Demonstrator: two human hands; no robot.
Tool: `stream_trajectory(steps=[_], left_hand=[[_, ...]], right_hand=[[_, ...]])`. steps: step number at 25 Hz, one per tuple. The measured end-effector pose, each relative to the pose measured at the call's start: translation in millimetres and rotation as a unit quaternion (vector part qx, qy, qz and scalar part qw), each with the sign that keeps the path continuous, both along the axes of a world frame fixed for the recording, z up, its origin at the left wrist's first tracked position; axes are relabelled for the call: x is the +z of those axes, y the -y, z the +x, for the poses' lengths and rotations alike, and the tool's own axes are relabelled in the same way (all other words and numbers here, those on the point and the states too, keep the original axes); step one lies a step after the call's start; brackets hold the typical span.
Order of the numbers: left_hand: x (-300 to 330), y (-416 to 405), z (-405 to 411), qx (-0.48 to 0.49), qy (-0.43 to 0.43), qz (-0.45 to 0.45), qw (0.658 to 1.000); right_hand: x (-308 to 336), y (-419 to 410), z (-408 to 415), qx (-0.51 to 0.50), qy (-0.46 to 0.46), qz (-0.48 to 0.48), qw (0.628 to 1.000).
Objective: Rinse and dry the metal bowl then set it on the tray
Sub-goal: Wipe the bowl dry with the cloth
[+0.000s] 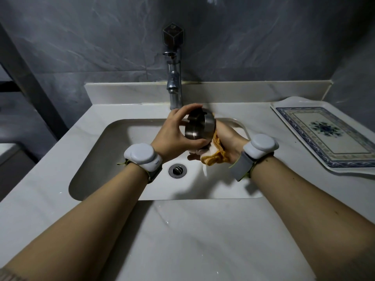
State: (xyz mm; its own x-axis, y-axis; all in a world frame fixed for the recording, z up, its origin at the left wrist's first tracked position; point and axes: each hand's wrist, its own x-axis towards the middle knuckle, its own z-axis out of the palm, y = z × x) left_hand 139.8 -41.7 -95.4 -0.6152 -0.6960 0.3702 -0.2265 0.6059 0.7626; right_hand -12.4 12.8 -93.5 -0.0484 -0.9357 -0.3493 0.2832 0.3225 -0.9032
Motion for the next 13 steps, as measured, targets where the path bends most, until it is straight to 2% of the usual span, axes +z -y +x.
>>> stream_trajectory(steps=[4,6,8,9,13], left_hand=[[-3.4,5.6,-0.1,0.048,0.014,-0.057,0.997],[-4.7,7.3,0.1,0.075,0.02,-0.063,0.995],[-5.5,9.4,0.9,0.091,0.023,-0.05,0.994],[-6.1,10.0,1.1,0.093,0.019,-0.04,0.995],[-6.9,9.7,-0.5,0.09,0.006,0.008,0.996]], right_hand=[[5.7,-0.5,5.5,-0.022,-0.021,0.014,0.999],[5.4,0.4,3.7,-0.069,-0.134,0.012,0.989],[5.3,-0.1,3.0,-0.105,-0.291,-0.023,0.951],[5.9,-1.1,4.0,-0.118,-0.334,-0.051,0.934],[6.3,-4.4,4.0,-0.169,-0.387,-0.122,0.898]])
